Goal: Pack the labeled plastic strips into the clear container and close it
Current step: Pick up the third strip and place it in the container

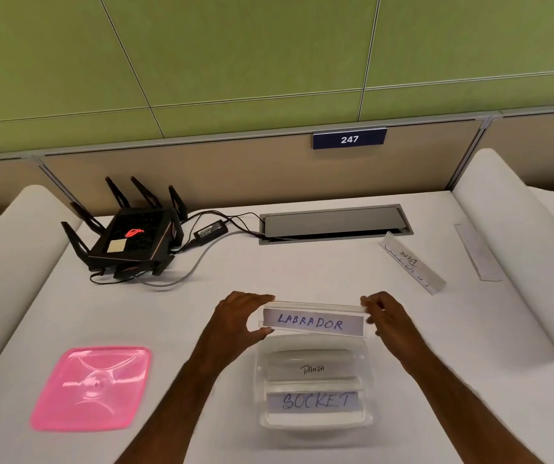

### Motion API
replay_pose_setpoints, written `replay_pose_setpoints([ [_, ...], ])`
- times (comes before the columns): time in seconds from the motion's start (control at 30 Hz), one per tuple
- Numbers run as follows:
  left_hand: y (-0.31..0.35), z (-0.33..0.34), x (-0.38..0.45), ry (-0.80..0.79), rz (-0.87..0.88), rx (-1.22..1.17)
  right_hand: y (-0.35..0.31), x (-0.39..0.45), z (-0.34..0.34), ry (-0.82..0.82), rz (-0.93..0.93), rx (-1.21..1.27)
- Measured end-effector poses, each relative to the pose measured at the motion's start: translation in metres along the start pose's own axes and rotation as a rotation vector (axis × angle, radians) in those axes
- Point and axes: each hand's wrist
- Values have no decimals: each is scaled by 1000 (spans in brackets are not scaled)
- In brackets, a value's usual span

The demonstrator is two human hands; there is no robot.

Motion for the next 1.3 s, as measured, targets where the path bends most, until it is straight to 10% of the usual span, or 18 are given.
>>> replay_pose_setpoints([
  [0.57,8,-8,-23,-65,-106,-9,39,-30,-9,-182,-523,-363],
  [1.3,9,-3,-30,-78,-115,27,44,-32,-10,-183,-572,-494],
])
Point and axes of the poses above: each hand's wrist, its own x-axis towards the middle knuckle, its own z-axis out of the palm, y = z × x, and after that the axes turned 9 degrees about y, right-handed
